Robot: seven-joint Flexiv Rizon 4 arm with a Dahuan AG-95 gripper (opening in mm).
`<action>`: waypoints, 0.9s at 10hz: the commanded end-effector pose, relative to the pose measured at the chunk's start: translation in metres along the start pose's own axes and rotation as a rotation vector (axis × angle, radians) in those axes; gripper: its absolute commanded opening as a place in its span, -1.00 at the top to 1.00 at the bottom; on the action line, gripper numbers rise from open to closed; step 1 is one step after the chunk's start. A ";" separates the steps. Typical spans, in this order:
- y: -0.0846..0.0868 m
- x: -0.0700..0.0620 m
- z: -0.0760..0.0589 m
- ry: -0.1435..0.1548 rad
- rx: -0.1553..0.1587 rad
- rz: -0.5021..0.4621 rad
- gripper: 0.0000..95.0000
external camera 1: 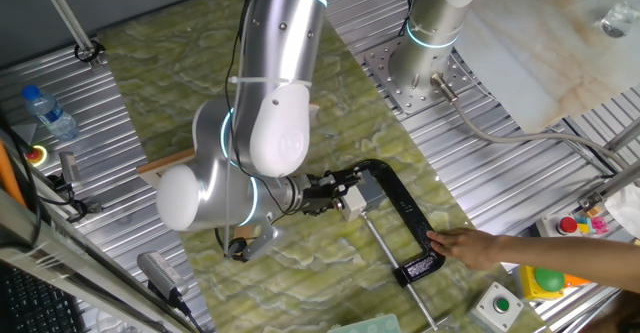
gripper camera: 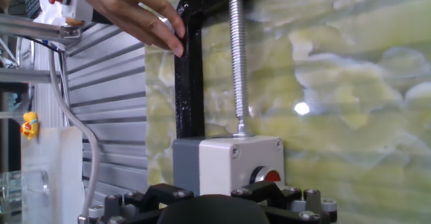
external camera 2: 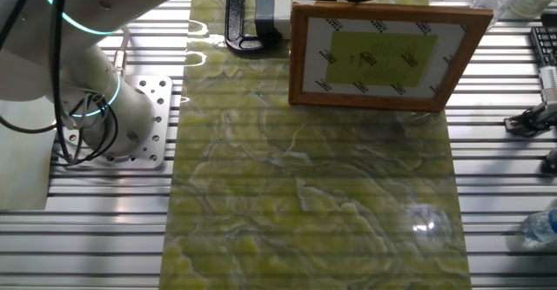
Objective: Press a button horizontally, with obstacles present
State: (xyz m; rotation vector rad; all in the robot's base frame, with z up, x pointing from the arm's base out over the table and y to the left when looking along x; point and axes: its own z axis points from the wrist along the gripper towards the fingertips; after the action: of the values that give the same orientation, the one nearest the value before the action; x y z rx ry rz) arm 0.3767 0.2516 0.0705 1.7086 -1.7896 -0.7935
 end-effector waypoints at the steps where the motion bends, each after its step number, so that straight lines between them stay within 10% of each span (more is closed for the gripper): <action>1: 0.000 -0.004 0.002 0.001 0.003 0.009 -1.00; 9: -0.001 -0.002 0.011 0.018 -0.004 0.019 -1.00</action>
State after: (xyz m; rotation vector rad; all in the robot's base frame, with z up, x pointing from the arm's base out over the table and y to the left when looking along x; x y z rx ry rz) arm 0.3686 0.2547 0.0627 1.6902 -1.7916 -0.7709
